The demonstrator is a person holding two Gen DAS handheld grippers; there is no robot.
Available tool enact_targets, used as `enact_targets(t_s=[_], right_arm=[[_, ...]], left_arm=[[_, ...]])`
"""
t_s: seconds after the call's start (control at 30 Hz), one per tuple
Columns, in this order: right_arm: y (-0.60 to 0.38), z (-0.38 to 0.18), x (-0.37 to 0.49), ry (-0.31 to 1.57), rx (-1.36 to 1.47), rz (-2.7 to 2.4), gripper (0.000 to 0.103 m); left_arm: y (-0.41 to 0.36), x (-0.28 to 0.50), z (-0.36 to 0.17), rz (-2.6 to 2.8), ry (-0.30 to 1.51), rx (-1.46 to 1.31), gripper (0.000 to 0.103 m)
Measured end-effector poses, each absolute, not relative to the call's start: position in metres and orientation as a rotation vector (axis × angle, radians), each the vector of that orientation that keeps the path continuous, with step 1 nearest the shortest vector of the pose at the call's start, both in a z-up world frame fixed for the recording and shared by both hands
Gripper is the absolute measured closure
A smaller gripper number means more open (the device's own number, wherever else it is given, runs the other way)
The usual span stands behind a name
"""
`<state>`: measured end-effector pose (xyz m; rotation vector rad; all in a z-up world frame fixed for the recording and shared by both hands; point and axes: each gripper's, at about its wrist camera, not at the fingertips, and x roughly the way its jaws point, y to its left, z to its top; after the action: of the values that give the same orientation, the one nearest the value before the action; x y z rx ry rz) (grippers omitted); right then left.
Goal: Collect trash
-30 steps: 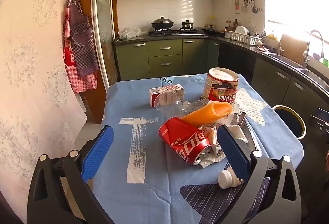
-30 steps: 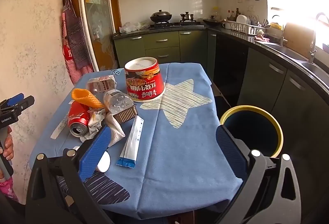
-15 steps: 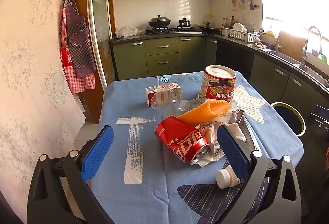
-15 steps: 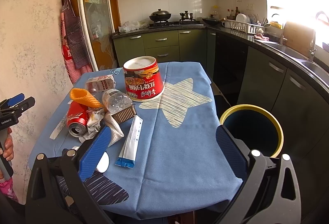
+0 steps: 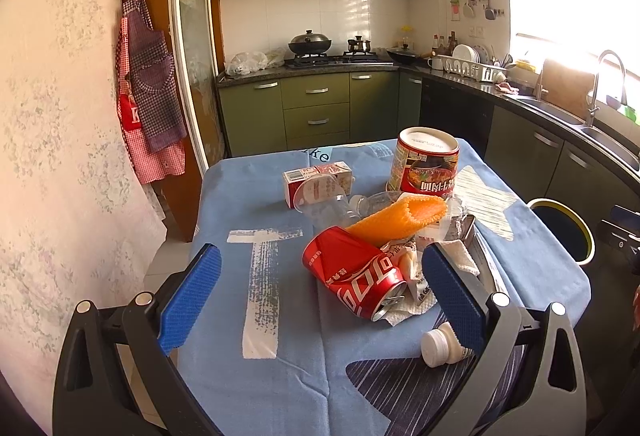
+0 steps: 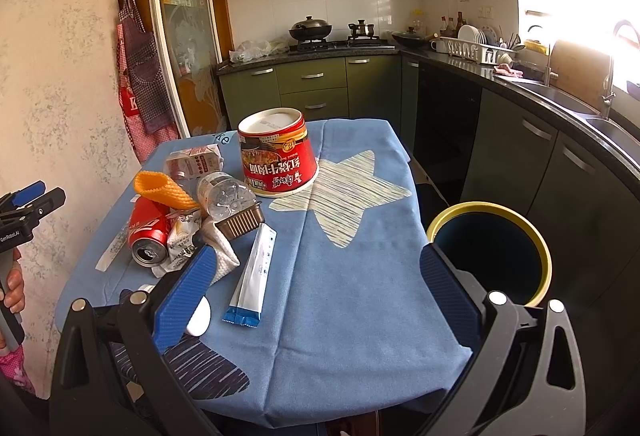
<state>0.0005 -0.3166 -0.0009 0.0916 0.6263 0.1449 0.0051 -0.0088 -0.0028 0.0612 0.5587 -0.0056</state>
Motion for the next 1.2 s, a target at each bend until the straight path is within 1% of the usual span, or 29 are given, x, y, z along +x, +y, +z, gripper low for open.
enact_targets(t_s=[1.2], right_arm=[[-0.3161, -0.0031, 0.0037, 0.638, 0.096, 0.142, 0.006]], left_arm=[[-0.0091, 0.0065, -0.0037, -0.006, 0.562, 0.068, 0.004]])
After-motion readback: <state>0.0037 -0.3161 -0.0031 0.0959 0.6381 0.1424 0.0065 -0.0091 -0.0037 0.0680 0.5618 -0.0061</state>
